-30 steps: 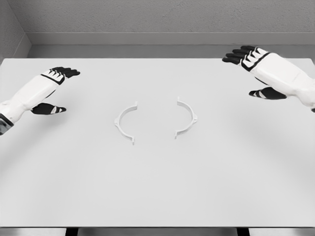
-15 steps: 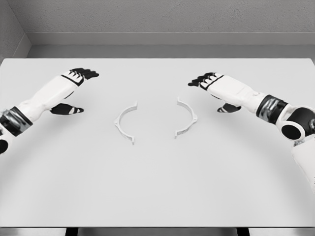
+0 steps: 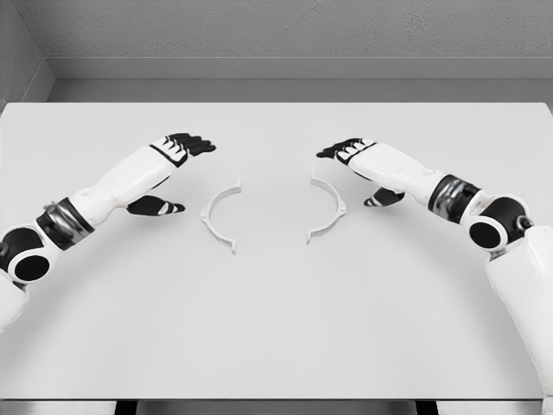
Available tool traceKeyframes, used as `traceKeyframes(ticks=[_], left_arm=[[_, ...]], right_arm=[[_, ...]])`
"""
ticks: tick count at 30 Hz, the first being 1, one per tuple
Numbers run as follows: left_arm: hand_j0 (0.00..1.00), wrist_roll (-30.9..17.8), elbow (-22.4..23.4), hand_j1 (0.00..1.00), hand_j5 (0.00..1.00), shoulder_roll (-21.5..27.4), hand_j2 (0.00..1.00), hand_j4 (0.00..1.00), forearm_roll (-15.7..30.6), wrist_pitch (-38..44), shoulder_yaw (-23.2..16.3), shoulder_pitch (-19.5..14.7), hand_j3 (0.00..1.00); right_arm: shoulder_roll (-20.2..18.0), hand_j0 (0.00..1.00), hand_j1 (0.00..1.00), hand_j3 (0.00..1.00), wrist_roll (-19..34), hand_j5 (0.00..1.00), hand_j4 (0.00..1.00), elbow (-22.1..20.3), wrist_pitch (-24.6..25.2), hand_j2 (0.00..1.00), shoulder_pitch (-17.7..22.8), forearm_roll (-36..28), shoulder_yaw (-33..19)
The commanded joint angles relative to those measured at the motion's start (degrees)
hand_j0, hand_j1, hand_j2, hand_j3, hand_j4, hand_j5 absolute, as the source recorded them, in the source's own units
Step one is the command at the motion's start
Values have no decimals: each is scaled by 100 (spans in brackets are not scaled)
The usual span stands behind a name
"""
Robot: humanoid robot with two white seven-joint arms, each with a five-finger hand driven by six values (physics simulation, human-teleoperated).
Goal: Assemble PVC drainage pipe clamps
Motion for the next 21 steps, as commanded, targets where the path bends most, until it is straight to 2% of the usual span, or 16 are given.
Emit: traceKeyframes(ticks=[1,4,11,21], left_arm=[[100,3,-21,100,100,-14,100,100,10,0,-53,0,100],[100,3,40,100,100,-14,100,100,1,0,-53,0,100],[100,3,550,100,100,-198,100,100,1,0,-167,-167,100],[100,3,682,100,100,-242,100,100,1,0,-167,-185,100]], right_arm=[[30,100,100,100,-7,100,100,93,58,100,0,-28,3],[145,100,100,100,2,100,100,164,67,100,-53,-19,12],[145,100,100,100,-7,100,100,234,164,100,-149,-19,197],[250,100,100,100,2,100,100,260,172,100,-202,-10,206]])
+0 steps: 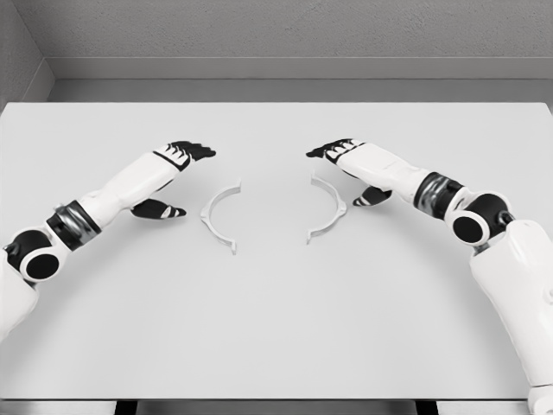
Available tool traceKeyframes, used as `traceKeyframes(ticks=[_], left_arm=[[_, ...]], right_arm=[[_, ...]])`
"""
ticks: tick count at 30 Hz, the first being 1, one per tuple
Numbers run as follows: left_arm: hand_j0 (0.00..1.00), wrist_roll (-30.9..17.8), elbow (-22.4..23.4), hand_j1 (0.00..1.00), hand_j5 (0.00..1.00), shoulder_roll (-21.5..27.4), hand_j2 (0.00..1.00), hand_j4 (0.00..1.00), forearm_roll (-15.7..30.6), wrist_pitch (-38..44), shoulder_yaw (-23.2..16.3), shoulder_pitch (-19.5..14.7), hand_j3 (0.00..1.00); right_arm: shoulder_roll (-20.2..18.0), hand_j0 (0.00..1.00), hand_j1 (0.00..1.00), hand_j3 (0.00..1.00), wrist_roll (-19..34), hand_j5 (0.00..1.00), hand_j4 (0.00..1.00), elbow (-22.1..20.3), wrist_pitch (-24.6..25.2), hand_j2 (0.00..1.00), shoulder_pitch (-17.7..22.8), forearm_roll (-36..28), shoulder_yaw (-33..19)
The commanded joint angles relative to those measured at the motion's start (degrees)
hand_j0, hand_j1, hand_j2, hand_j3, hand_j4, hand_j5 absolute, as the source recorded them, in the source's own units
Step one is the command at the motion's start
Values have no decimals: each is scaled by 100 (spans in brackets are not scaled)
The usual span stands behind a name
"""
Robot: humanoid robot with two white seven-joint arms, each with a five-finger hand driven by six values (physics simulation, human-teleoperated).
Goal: Assemble PVC drainage pipe clamps
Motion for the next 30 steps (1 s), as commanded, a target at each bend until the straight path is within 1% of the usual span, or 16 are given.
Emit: traceKeyframes(ticks=[1,4,7,11,20,22,23,30], left_arm=[[100,3,55,100,100,-68,100,100,35,0,0,0,100],[100,3,73,100,100,-104,100,100,35,0,0,-9,100],[100,3,161,100,100,-253,100,100,35,0,0,-9,100],[100,3,170,100,100,-323,100,100,35,0,-9,-18,100],[100,3,161,100,100,-429,100,100,26,0,-9,-9,100],[100,3,161,100,100,-464,100,100,26,0,-17,-9,100],[100,3,152,100,100,-464,100,100,-18,0,-9,-9,100],[100,3,91,100,100,-552,100,100,-53,0,-9,61,100]], right_arm=[[25,100,100,100,-1,100,100,-12,15,100,0,-31,8],[42,100,100,100,-1,100,100,-29,24,100,9,-31,8],[51,100,100,100,-1,100,100,-38,94,100,-44,-31,166],[51,100,100,100,-1,100,100,-38,94,100,-44,-23,201],[139,100,100,100,8,100,100,-38,103,100,-79,-14,210],[227,100,100,100,8,100,100,-29,103,100,-105,-5,262],[227,100,100,100,-1,100,100,-38,208,100,-141,-5,342],[244,100,100,100,-1,100,100,-29,217,100,-176,12,368]])
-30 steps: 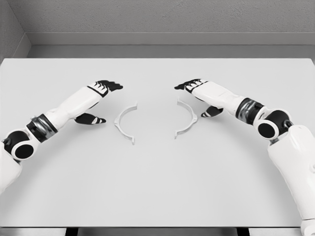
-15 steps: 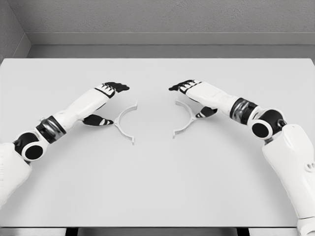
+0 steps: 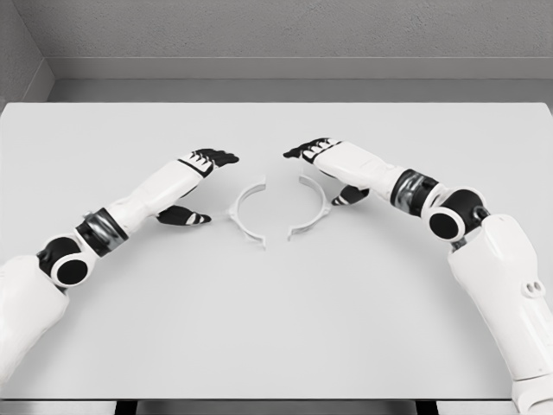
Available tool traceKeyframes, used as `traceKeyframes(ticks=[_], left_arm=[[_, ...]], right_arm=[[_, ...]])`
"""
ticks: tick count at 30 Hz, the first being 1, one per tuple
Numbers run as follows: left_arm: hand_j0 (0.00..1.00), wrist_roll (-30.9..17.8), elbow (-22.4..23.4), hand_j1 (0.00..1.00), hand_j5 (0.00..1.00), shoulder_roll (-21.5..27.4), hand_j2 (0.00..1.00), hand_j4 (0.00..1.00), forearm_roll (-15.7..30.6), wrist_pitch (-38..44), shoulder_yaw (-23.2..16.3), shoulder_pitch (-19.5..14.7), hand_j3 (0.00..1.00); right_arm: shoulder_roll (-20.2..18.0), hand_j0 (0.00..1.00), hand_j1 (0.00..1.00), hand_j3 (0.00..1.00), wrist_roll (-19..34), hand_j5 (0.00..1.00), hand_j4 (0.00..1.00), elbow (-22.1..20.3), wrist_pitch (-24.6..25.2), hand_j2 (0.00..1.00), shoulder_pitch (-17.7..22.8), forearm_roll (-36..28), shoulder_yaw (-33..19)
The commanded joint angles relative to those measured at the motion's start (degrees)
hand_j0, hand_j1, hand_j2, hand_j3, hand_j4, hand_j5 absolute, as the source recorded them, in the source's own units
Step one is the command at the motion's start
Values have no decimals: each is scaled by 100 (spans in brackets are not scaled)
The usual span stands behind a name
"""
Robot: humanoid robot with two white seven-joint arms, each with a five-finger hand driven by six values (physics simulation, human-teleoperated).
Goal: Assemble PVC drainage pipe clamps
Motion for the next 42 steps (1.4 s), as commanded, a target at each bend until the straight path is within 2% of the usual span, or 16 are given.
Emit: traceKeyframes(ticks=[1,6,12,21,38,42], left_arm=[[100,3,-25,100,100,-46,100,100,21,0,4,0,100],[100,3,-25,100,100,-46,100,100,30,0,12,0,100],[100,3,-16,100,100,-28,100,100,65,0,39,-9,100],[100,3,10,100,100,24,100,100,100,0,91,-70,100],[100,3,37,100,100,33,100,100,91,0,91,-79,100],[100,3,37,100,100,33,100,100,100,0,91,-79,100]], right_arm=[[-5,100,100,100,-3,100,100,17,17,100,-9,-10,6],[-5,100,100,100,-12,100,100,324,166,100,-316,-10,-3],[171,100,100,100,-20,100,100,685,166,100,-448,104,15],[259,100,100,100,-12,100,100,667,201,100,-448,113,217],[373,100,100,100,-3,100,100,597,228,100,-422,148,288],[373,100,100,100,-3,100,100,474,307,100,-413,148,349]])
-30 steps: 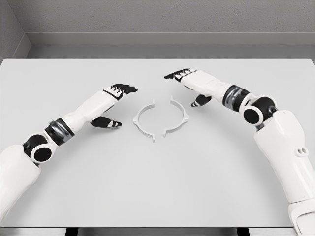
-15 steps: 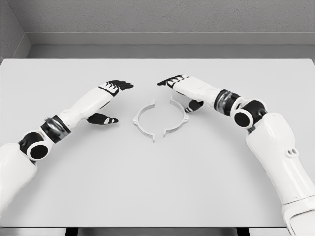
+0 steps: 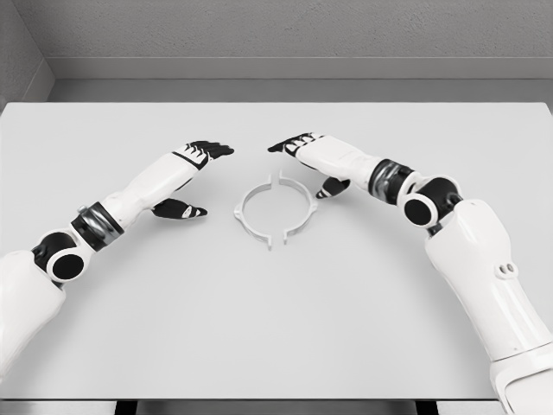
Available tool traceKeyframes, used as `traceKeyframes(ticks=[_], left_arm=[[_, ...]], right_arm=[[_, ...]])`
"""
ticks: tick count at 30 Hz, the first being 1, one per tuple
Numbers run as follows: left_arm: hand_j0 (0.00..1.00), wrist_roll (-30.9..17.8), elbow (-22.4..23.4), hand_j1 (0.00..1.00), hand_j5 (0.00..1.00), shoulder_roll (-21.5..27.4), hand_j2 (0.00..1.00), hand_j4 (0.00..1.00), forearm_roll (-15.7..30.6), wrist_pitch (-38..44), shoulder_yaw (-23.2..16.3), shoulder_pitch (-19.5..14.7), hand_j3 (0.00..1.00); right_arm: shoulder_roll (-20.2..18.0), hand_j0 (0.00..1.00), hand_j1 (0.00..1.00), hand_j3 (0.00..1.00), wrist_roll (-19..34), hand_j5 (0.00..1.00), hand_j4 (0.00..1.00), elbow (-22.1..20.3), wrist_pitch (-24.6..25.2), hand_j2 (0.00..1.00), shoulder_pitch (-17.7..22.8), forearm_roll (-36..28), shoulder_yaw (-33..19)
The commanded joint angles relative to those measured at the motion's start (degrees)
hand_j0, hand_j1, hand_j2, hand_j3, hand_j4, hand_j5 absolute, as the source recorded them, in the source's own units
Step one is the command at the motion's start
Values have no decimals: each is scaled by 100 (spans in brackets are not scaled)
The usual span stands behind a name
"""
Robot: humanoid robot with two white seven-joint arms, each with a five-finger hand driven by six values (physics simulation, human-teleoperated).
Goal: Assemble PVC drainage pipe clamps
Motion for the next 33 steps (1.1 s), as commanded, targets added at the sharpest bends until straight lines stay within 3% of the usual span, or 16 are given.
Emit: traceKeyframes(ticks=[1,24,28,33], left_arm=[[100,3,-1,100,100,3,100,100,42,0,3,9,100],[100,3,7,100,100,12,100,100,51,0,21,-9,100],[100,3,7,100,100,29,100,100,51,0,21,-9,100],[100,12,16,100,100,29,100,100,51,0,30,-18,100]], right_arm=[[-1,100,100,100,-4,100,100,-43,35,100,0,-27,30],[-45,100,100,100,-4,100,100,-148,35,100,-202,-27,48],[-19,100,100,100,14,100,100,-377,35,100,-246,-9,197],[174,100,100,100,14,100,100,-140,44,100,-518,61,681]])
